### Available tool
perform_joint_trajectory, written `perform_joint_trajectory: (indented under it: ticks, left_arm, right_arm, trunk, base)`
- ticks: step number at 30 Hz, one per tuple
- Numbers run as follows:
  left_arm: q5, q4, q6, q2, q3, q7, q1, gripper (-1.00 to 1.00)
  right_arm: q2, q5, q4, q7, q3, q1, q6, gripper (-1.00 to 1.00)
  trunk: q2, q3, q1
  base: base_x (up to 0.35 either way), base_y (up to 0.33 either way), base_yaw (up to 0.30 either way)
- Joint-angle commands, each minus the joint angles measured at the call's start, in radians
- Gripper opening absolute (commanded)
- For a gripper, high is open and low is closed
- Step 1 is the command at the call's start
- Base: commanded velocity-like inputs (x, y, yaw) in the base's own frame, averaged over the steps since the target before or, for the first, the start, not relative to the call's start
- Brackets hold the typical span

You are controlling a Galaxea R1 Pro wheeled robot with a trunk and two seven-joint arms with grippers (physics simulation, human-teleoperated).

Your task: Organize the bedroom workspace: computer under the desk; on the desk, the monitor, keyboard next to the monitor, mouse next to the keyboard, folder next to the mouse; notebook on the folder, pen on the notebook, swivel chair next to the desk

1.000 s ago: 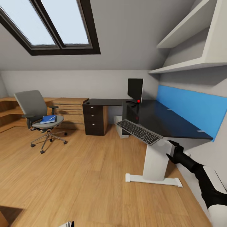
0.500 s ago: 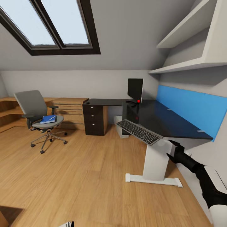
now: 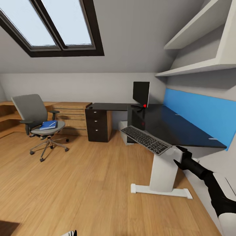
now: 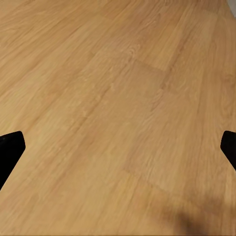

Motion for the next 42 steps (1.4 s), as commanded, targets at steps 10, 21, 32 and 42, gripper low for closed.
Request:
perform_joint_trajectory:
  ticks: [10,21,32,42]
  left_arm:
    - [0.012,-0.001,-0.007,0.001,-0.004,0.004,-0.001,1.00]
    - [0.012,-0.001,-0.007,0.001,-0.004,0.005,-0.001,1.00]
    - [0.013,0.000,-0.007,0.001,-0.004,0.004,-0.001,1.00]
    - [0.014,0.001,-0.006,0.001,-0.004,0.005,-0.001,1.00]
  right_arm:
    - [0.000,-0.010,-0.001,-0.010,0.000,-0.001,0.004,1.00]
    - [0.000,-0.010,-0.002,-0.010,0.001,-0.001,0.004,1.00]
    - [0.000,-0.010,-0.001,-0.010,0.005,-0.001,0.004,1.00]
    - [0.002,-0.010,-0.001,-0.010,0.039,-0.001,0.003,1.00]
  trunk:
    - [0.000,-0.001,0.000]
    - [0.000,-0.001,0.000]
    - [0.000,-0.001,0.000]
    - [0.000,-0.001,0.000]
  base:
    - [0.056,0.000,0.000]
    - [0.016,0.000,0.000]
    - [0.110,0.067,0.000]
    - [0.021,0.014,0.000]
